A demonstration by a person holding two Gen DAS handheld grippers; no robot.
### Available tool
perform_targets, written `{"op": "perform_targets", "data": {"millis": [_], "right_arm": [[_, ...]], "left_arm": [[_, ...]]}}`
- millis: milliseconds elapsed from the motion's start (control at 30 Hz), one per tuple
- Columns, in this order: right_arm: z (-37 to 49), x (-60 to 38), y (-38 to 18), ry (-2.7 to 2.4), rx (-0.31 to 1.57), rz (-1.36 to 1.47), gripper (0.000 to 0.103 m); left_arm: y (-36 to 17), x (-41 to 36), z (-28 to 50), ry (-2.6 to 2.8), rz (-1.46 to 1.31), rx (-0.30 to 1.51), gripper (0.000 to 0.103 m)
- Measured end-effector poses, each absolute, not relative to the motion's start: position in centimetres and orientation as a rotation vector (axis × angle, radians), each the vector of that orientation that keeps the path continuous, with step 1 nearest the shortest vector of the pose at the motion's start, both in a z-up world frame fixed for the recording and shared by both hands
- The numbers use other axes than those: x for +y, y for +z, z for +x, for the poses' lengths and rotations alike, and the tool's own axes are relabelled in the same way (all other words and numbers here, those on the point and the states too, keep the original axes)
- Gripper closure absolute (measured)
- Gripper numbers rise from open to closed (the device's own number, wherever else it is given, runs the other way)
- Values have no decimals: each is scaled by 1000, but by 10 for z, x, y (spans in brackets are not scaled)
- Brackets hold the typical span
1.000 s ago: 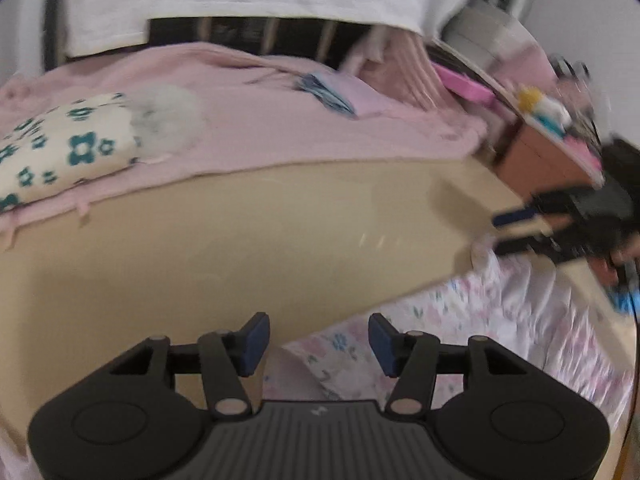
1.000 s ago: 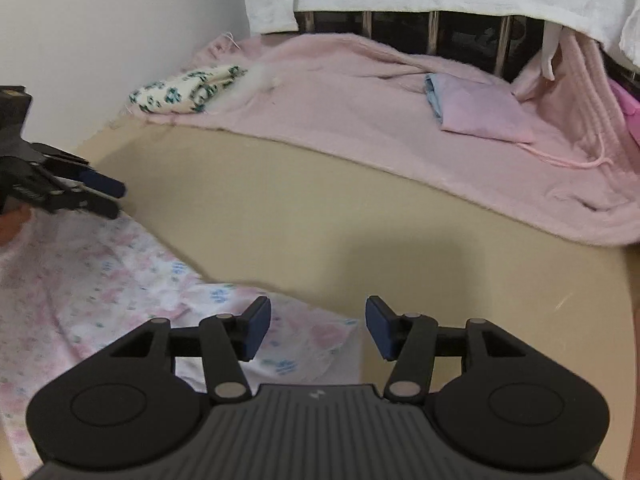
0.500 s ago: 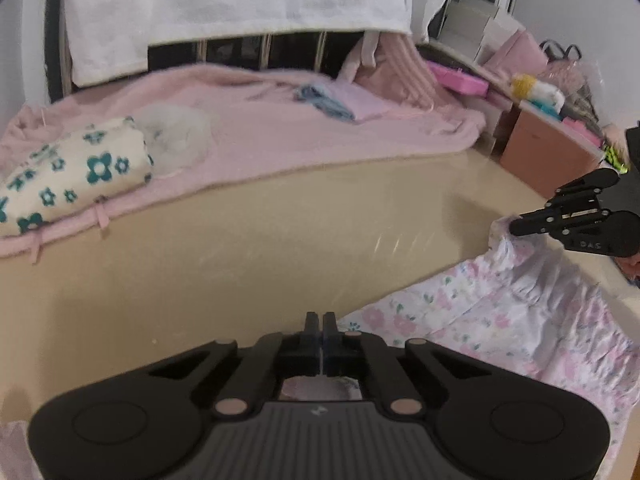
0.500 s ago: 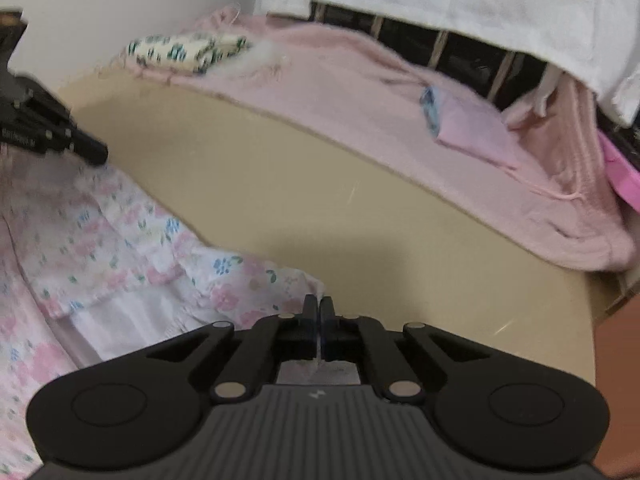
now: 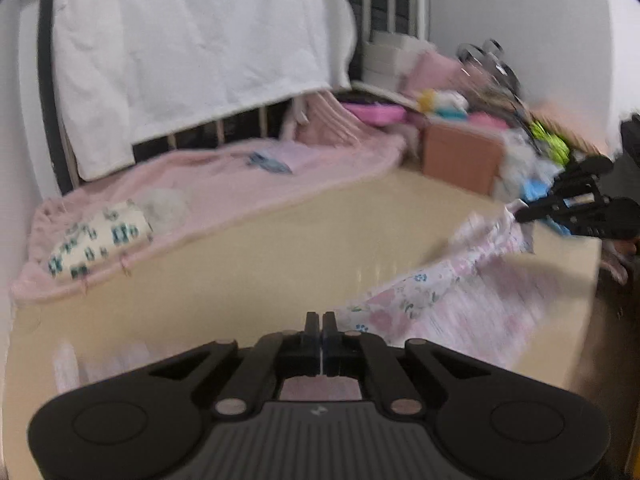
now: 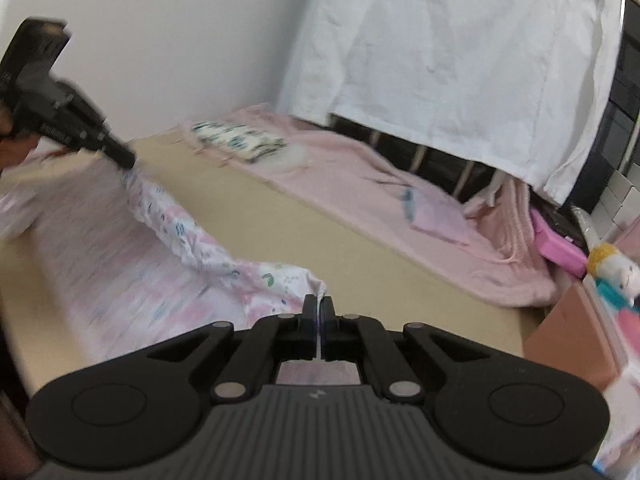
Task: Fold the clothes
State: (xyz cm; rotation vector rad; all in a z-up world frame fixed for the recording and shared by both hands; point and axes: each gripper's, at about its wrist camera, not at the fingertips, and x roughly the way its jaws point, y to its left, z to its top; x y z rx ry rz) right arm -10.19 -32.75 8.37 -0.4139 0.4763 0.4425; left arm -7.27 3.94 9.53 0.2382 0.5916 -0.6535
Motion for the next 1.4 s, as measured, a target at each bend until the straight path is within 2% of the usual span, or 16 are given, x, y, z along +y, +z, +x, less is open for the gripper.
{"op": "perform_targets", "data": {"millis": [167,300,400,433,467,600,633,667,767,1000,1067,1133,1167,1233,1333,1400], "right_arm": [[-141,-327,35,481,616,-461,100],[-164,-336,48,539,570,-413,92],[-173,-331,65,616,479,-408,78],[-171,-324,64,640,472,-422,65],[-166,-315,62,665,474,-437,63],[-147,-289,39,689,533,-538,65],[-140,-287,34,680,563,-547,76],[-135,-287,30,672,594,-553,96],[-145,-288,39,684,575,-551,102],[-177,-277,35,674,594,-643,99],[-178,-279,35,712,582,-623,88],[-173,-292,55,765,535,-497,76],[-166,-300,67,768,498,-420,70],[-138,-306,85,642,475,-282,71],[-97,-275,81,411,507,-262,84],[-82,-249,68,367,577,-224,88]], "left_arm": [[50,44,-111,-628,252,710,103],[69,49,-131,-619,221,621,95],[84,45,-126,-616,187,562,94],[84,41,-123,-608,178,561,94],[81,35,-118,-604,169,571,94],[53,18,-100,-560,147,658,93],[46,18,-98,-544,149,669,92],[40,19,-96,-534,155,671,88],[30,26,-95,-528,148,676,87],[51,27,-87,-415,41,752,85],[66,19,-92,-390,-12,687,80],[74,8,-93,-357,-51,620,65],[75,0,-90,-329,-54,599,63],[68,-19,-82,-292,0,608,64],[54,-29,-78,-246,36,637,67],[44,-27,-76,-208,32,670,70]]}}
